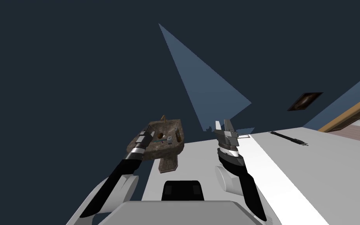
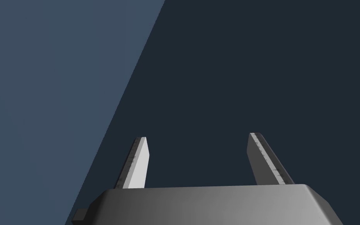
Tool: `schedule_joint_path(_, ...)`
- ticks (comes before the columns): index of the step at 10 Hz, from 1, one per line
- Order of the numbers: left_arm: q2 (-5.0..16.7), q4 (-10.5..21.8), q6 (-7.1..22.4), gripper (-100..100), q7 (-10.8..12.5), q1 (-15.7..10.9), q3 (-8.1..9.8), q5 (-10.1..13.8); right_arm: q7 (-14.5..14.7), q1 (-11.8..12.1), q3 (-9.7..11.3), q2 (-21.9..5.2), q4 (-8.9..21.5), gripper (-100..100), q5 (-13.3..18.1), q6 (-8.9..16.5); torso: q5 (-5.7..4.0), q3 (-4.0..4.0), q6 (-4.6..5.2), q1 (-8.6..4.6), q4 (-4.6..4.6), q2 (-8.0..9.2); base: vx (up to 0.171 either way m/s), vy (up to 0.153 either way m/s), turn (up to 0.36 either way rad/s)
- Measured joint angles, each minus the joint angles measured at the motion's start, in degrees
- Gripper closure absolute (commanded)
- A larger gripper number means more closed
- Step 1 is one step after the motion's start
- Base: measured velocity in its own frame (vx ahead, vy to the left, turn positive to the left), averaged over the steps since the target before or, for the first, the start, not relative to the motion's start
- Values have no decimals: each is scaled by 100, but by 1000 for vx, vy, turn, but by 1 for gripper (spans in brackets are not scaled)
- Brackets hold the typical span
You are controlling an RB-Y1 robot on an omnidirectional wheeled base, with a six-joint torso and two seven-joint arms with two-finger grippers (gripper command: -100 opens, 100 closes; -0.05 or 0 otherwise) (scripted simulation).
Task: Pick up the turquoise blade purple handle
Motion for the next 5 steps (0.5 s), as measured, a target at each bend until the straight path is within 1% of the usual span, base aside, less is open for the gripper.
schedule_joint_path(2,15,-35,291,-100,61,48,-41,16,0,0,0,0,0,0,0,0,0,-1,0,0,0,-1,4,-17,-7)
schedule_joint_path(5,76,-41,700,-100,164,64,-40,72,0,0,0,0,0,0,0,0,1,-1,0,3,0,-2,7,-14,-7)
